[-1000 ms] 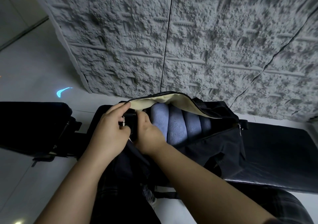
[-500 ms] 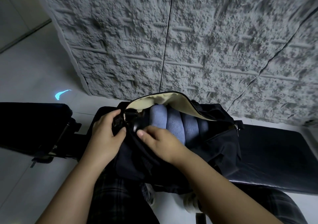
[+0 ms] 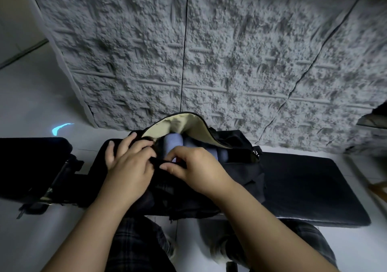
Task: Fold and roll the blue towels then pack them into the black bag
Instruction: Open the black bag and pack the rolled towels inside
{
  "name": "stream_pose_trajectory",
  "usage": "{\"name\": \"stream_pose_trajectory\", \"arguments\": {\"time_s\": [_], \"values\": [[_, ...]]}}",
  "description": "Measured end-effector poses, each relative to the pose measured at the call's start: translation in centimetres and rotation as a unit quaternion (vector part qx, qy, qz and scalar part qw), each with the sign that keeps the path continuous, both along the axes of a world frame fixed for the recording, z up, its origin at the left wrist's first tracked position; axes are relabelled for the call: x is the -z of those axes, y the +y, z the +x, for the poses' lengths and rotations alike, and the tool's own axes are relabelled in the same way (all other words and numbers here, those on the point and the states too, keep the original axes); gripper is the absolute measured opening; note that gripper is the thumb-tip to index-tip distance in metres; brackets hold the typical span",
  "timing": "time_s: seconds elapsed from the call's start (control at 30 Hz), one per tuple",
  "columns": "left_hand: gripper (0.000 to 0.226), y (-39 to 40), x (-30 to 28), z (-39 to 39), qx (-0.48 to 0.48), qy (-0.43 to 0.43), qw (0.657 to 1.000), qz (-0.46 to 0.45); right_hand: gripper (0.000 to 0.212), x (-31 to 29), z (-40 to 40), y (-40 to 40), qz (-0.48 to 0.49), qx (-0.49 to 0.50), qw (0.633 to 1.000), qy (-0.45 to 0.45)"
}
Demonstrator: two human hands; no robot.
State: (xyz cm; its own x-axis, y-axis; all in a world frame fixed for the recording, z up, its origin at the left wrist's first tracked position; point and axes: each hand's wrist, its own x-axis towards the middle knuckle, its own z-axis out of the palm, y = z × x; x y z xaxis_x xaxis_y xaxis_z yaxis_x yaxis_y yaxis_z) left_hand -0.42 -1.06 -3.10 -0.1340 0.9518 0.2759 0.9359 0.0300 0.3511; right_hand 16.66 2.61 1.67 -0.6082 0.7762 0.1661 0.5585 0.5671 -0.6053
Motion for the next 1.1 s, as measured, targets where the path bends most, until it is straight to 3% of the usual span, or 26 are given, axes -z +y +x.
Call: {"name": "stream_pose_trajectory", "arguments": {"time_s": [0.17, 0.27, 0.37, 0.43, 0.6, 0.67, 0.77, 0.8, 0.9, 0.97, 1.1], "values": [[0.022, 0.9, -0.6, 1.7, -0.04, -0.014, 0.999, 0.008, 0.035, 0.7, 5.5, 1.5, 0.06, 0.084, 0.99, -0.095], [0.013, 1.5, -0.6, 5.1, 0.011, -0.027, 0.999, 0.038, 0.032, 1.8, 8.7, 1.8, 0.09, 0.118, 0.987, -0.067], [0.013, 1.8, -0.2, 9.0, 0.081, -0.029, 0.993, 0.076, 0.011, 2.9, 11.6, 2.2, 0.124, 0.223, 0.967, -0.001], [0.013, 2.0, -0.2, 11.1, 0.113, -0.031, 0.99, 0.085, 0.016, 3.3, 13.1, 2.5, 0.079, 0.297, 0.95, 0.049], [0.019, 2.2, -0.7, 14.5, 0.177, -0.037, 0.979, 0.093, 0.044, 3.8, 15.0, 4.6, -0.228, 0.396, 0.886, 0.081], [0.02, 2.0, -0.9, 15.4, 0.195, -0.036, 0.976, 0.095, 0.05, 4.3, 15.3, 5.1, -0.259, 0.388, 0.883, 0.053], [0.028, 1.7, -1.2, 16.3, 0.207, -0.015, 0.974, 0.086, 0.06, 4.6, 15.2, 5.3, -0.308, 0.377, 0.862, 0.144], [0.033, 1.7, -1.3, 16.7, 0.213, -0.002, 0.974, 0.082, 0.058, 4.8, 15.1, 5.5, -0.326, 0.362, 0.858, 0.166], [0.04, 2.0, -1.5, 17.7, 0.235, 0.043, 0.968, 0.072, 0.036, 4.8, 15.3, 6.2, -0.34, 0.327, 0.873, 0.122], [0.046, 2.3, -1.4, 18.2, 0.237, 0.057, 0.969, 0.046, 0.037, 4.7, 15.5, 6.4, -0.339, 0.33, 0.872, 0.122], [0.032, 3.3, -1.2, 18.3, 0.214, 0.098, 0.97, 0.053, 0.034, 4.6, 16.5, 6.2, -0.345, 0.349, 0.846, 0.209]]}}
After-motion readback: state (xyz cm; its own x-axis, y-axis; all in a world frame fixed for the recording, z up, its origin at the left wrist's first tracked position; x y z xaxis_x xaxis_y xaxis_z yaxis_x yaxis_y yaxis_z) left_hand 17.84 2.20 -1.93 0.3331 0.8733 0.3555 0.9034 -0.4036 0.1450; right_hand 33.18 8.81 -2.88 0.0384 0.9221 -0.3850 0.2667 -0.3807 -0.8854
